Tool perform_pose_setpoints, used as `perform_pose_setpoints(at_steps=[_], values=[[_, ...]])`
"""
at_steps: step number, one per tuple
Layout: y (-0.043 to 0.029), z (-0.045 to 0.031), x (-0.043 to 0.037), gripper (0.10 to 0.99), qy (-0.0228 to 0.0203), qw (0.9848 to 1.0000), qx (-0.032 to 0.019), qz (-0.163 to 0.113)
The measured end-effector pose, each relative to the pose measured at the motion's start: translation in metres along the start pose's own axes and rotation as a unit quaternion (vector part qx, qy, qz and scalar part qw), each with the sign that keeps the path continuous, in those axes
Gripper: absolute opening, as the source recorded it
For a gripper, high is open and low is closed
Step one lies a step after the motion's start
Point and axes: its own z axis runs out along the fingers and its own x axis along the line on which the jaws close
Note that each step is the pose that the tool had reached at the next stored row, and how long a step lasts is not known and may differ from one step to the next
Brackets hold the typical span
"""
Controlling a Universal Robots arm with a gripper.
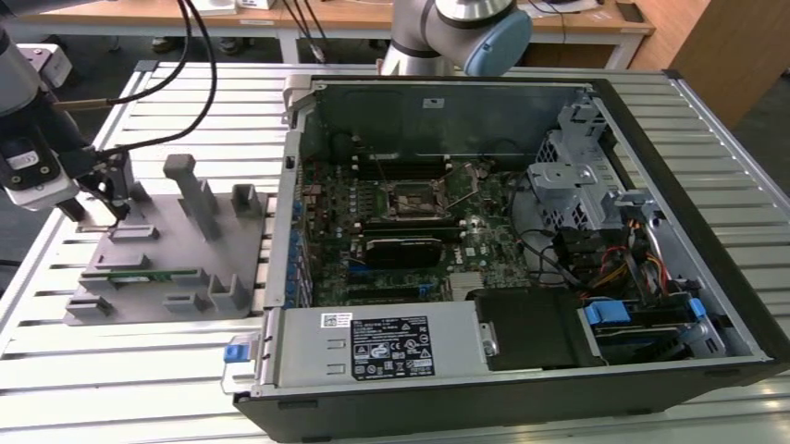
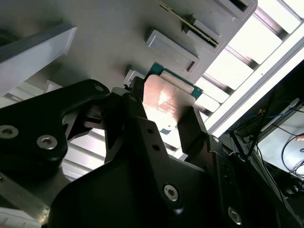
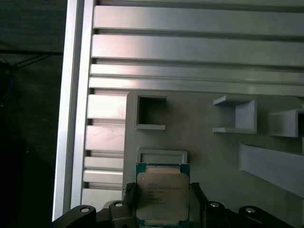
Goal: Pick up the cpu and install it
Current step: 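Pick up the cpu and move it towards the insertion slot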
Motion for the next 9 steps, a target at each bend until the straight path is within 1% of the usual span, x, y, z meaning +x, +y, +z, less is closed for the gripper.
perform_pose_setpoints(at_steps=[9], values=[[0.0005, -0.0080, 0.0001, 0.529, 0.0000, 1.0000, -0.0008, 0.000]])
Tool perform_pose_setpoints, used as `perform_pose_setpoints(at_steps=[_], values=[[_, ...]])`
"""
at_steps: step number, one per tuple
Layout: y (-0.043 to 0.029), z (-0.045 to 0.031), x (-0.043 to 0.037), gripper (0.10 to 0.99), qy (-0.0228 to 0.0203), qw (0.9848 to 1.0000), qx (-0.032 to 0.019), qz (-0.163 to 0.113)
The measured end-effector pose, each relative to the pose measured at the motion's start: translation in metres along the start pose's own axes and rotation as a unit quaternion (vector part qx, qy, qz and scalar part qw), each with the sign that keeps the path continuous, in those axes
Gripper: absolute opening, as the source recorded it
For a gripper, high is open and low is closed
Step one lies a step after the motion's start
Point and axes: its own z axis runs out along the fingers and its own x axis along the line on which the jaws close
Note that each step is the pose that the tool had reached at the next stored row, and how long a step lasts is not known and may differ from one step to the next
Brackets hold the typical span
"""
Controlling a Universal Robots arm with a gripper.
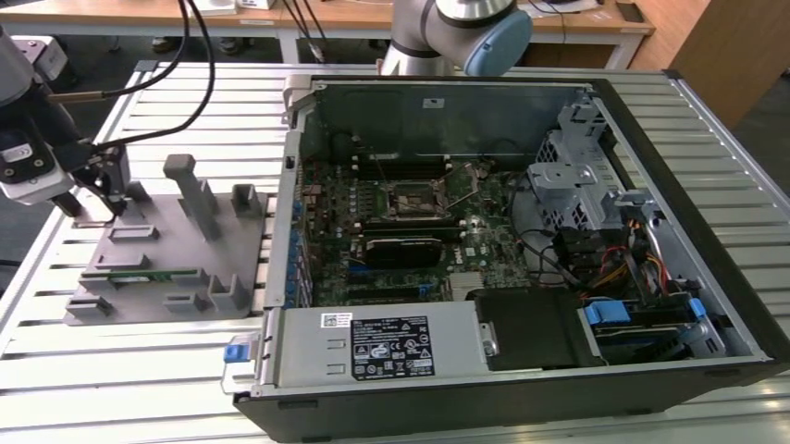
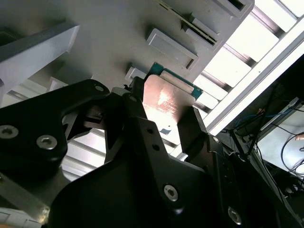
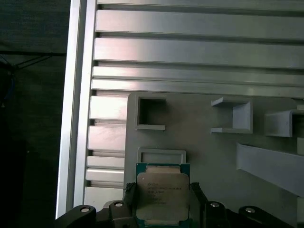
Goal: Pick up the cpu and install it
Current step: 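Pick up the cpu and move it towards the insertion slot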
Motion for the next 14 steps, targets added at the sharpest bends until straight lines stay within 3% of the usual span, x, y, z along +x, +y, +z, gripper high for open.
perform_pose_setpoints(at_steps=[14], values=[[0.0010, -0.0140, 0.0002, 0.529, -0.0001, 1.0000, -0.0027, 0.000]])
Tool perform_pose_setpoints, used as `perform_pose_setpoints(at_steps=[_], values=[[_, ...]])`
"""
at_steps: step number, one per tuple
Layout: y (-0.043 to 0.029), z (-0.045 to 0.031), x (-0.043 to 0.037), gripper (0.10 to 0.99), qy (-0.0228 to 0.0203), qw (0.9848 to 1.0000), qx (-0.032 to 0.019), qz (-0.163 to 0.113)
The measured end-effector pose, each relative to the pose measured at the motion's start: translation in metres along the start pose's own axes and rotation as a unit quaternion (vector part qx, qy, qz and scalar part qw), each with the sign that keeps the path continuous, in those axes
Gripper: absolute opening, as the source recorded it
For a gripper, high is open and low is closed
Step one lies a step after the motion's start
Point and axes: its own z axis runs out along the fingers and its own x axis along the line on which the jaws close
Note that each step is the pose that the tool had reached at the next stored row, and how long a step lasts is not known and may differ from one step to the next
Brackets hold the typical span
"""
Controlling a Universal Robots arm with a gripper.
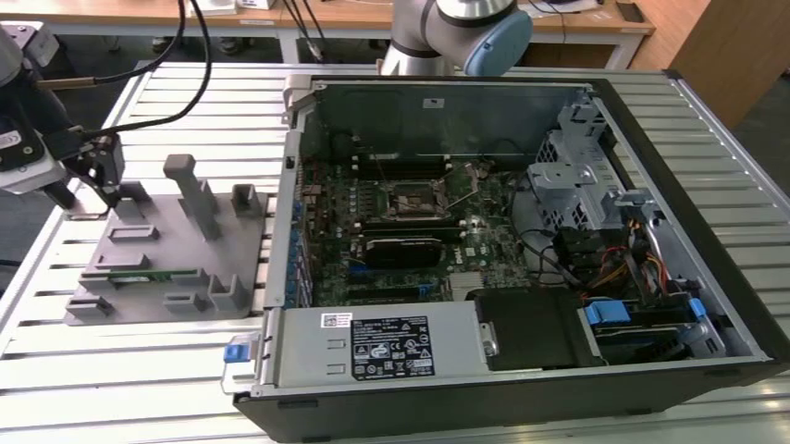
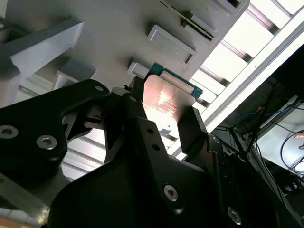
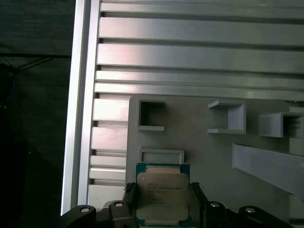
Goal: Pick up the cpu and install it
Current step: 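Pick up the cpu and move it towards the insertion slot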
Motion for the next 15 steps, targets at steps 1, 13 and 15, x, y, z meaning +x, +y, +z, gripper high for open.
perform_pose_setpoints(at_steps=[1, 13, 15], values=[[0.0001, -0.0010, 0.0000, 0.529, 0.0000, 1.0000, -0.0001, 0.000], [0.0014, -0.0172, 0.0002, 0.529, 0.0000, 1.0000, -0.0003, 0.000], [0.0017, -0.0195, 0.0003, 0.529, 0.0000, 1.0000, -0.0003, 0.000]])
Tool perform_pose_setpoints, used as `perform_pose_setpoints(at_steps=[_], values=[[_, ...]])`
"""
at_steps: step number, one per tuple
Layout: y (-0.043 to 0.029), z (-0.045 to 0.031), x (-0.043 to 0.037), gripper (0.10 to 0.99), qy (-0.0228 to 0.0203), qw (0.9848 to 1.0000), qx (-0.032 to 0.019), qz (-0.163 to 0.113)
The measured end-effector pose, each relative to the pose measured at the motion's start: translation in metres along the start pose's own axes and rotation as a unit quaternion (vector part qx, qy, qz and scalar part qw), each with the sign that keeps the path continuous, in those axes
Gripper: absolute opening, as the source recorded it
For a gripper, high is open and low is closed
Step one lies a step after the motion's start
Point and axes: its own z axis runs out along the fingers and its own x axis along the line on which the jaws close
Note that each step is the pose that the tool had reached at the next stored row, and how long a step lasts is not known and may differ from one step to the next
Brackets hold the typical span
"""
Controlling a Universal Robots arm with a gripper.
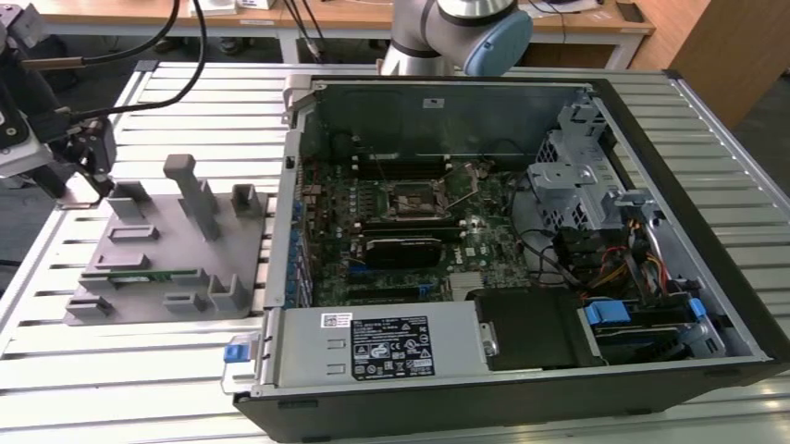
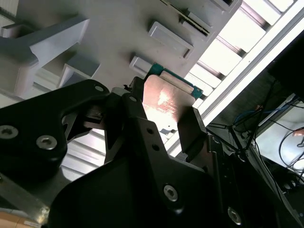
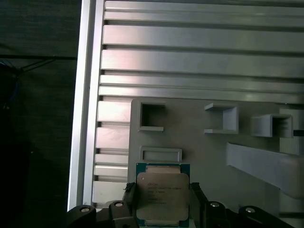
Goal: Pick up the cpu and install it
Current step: 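Pick up the cpu and move it towards the insertion slot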
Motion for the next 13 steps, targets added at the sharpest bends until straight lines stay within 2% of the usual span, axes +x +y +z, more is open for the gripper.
perform_pose_setpoints(at_steps=[13], values=[[0.0021, -0.0122, 0.0001, 0.529, 0.0000, 1.0000, 0.0000, 0.000]])
